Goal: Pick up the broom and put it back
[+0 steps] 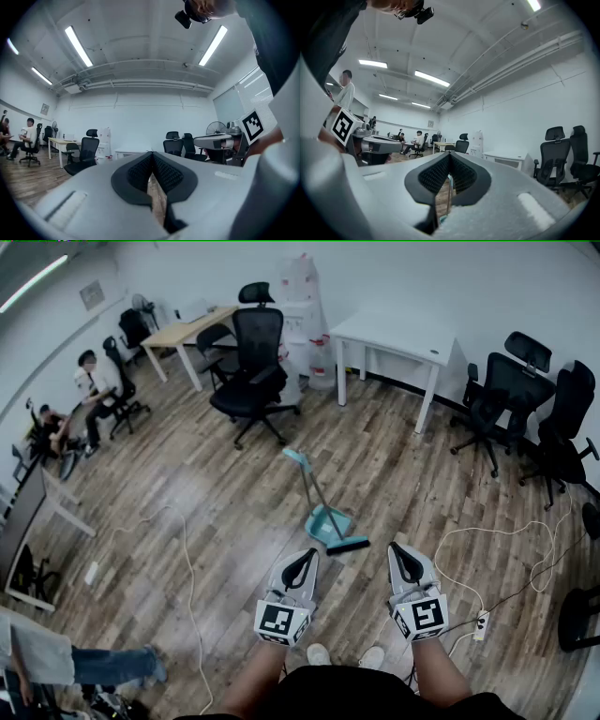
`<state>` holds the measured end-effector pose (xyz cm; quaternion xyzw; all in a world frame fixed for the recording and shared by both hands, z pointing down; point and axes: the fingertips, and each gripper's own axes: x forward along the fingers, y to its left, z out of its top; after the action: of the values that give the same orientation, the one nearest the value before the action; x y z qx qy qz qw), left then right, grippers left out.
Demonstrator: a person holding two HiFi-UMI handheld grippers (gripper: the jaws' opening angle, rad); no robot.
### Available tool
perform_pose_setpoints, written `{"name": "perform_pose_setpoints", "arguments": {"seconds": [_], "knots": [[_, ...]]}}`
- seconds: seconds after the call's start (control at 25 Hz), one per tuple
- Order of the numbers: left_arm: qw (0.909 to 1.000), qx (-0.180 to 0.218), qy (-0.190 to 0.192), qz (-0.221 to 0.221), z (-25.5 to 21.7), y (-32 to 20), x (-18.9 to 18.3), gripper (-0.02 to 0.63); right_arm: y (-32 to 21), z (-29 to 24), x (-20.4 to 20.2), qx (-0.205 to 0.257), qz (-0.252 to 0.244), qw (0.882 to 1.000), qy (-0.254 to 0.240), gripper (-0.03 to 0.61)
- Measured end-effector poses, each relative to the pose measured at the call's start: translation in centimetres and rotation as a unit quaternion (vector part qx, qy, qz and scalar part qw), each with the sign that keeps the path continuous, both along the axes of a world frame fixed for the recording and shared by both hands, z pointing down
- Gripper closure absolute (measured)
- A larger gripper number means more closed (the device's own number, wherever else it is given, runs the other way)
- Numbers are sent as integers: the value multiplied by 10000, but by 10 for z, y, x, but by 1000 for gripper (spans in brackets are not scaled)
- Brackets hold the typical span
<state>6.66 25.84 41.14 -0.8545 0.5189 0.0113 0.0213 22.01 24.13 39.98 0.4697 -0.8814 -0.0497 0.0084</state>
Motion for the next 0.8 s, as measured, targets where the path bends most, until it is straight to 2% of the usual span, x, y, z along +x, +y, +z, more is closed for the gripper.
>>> {"name": "perform_pose_setpoints", "arguments": {"seconds": [0.16, 0.4, 0.52, 0.8], "knots": [[9999, 21, 128, 13, -6, -2, -7, 595, -6, 1, -5, -19, -11, 10000, -79, 577], [9999, 15, 94, 53, -5, -5, -16, 595, -10, 3, -16, -43, -24, 10000, -31, 577], [10000, 8, 58, 53, -1, -3, -26, 595, -10, 6, -30, -70, -63, 9999, 108, 576], [9999, 5, -19, 101, 4, -1, -65, 595, -7, 3, -66, -12, -67, 10000, 25, 575]]}}
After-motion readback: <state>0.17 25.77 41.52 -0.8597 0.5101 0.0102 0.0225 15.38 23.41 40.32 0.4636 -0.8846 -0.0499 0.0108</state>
